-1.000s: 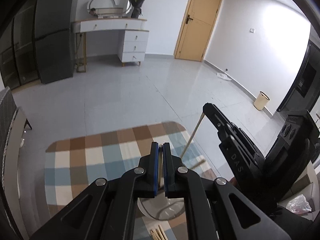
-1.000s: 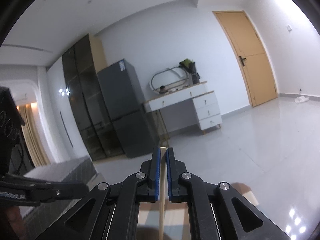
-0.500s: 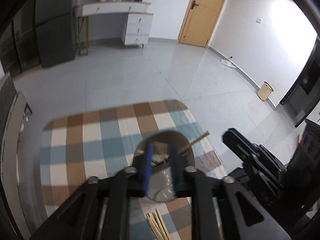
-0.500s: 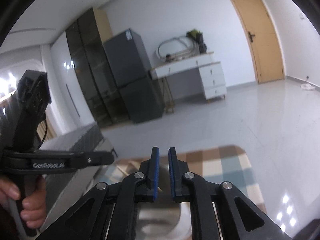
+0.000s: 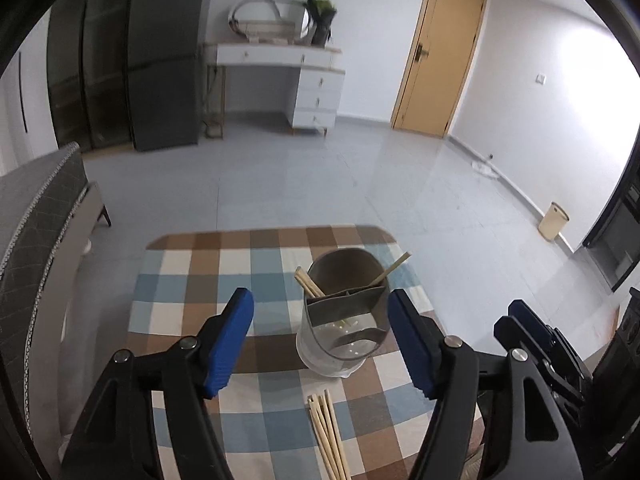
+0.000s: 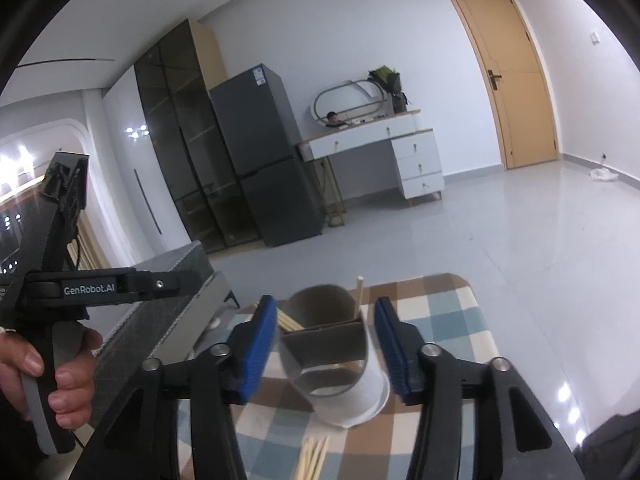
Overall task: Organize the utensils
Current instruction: 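Open both grippers to drop the chopsticks into the utensil holder, then move both open grippers back toward the remaining chopsticks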
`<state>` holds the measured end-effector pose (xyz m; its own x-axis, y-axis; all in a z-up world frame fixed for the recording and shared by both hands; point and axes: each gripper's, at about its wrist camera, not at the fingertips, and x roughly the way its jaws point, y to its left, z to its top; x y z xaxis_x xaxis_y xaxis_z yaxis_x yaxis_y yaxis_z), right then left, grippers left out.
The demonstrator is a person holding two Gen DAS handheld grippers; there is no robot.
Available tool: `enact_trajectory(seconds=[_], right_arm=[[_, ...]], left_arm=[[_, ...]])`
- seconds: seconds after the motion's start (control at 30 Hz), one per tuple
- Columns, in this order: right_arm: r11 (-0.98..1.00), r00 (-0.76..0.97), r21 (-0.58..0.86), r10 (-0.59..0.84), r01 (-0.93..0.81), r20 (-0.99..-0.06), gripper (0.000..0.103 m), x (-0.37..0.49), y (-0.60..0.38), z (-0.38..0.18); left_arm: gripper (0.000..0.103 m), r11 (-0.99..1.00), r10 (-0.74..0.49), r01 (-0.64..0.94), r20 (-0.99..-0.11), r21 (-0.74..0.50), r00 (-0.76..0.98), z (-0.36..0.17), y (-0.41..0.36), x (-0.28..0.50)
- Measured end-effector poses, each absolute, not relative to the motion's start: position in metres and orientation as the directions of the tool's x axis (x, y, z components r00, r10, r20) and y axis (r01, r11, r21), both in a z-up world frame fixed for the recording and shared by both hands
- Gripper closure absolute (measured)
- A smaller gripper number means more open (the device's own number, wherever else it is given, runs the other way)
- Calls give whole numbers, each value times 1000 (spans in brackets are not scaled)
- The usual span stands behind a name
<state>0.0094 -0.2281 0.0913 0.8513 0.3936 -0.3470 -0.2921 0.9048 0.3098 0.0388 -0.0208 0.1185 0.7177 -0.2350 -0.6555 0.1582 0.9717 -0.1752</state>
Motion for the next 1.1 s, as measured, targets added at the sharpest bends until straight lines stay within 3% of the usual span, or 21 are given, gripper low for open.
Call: enact_trajectory(seconds=[0.13, 0.3, 0.53, 0.67, 0.9, 1.1], right_arm=[[908, 859, 321, 376, -268, -346, 27, -8, -228, 95], [911, 867, 320, 367, -261, -338, 26, -28, -228, 95], [917, 863, 312, 355, -247, -360, 21, -49, -225, 84], [920, 854, 306, 355, -246, -380, 21, -59, -222, 73], [926, 833, 287, 354, -247, -425, 20, -64, -216, 56], [930, 804, 279, 350, -239, -480, 20, -59, -212, 35]], left_arm=[[38, 980, -200, 143, -619, -141, 759, 129, -21, 11], [24, 986, -164, 114, -588, -123, 792, 131, -20, -12], [22, 988, -139, 72, -575, -137, 806, 109, -13, -27], [13, 987, -131, 50, -577, -154, 806, 93, -8, -37], [12, 986, -73, -36, -615, -162, 785, 56, 3, -39], [12, 995, -2, -62, -609, -84, 793, 38, 3, -38]])
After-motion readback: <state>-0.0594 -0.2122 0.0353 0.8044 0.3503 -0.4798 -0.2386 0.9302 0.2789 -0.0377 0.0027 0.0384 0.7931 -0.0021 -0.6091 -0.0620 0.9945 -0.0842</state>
